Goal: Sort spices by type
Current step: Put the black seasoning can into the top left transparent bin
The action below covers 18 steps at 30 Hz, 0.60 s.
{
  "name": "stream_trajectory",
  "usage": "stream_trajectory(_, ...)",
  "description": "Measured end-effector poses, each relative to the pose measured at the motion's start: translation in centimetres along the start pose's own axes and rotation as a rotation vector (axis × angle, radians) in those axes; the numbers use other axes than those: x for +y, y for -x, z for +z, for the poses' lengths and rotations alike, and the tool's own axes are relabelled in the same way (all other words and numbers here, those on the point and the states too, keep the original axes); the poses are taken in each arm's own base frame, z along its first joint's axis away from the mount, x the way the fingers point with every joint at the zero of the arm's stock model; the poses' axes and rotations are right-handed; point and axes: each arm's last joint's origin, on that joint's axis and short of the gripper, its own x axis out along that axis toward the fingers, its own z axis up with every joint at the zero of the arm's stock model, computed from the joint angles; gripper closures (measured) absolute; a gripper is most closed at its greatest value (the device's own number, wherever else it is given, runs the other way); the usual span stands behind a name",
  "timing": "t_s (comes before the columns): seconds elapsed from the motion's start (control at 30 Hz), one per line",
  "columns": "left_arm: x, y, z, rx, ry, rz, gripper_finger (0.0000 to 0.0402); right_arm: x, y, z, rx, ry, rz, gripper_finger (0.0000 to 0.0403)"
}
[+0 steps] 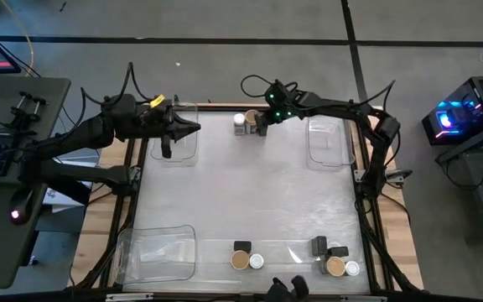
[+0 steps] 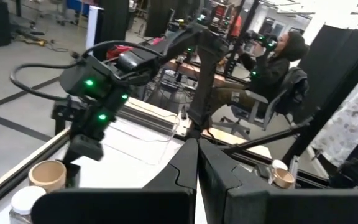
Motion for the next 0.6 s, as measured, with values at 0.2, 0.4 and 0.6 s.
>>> stream_trajectory(0.2, 0.0, 0.0, 0.0, -0.001, 0.000, 0.000, 0.0401, 1.3, 0.1, -1.2, 0.075, 0.073, 0.031, 0.0403)
stream_trajectory(0.4, 0.0, 0.0, 0.0, -0.001, 0.003, 0.001, 0.0401, 3.4, 0.2, -2.7, 0.137, 0.125, 0.097, 0.0403)
stream_trajectory(0.6, 0.0, 0.0, 0.0, -0.002, 0.035, 0.002, 0.0401, 6.5, 0.3, -4.8, 0.189, 0.178, 0.169, 0.0403)
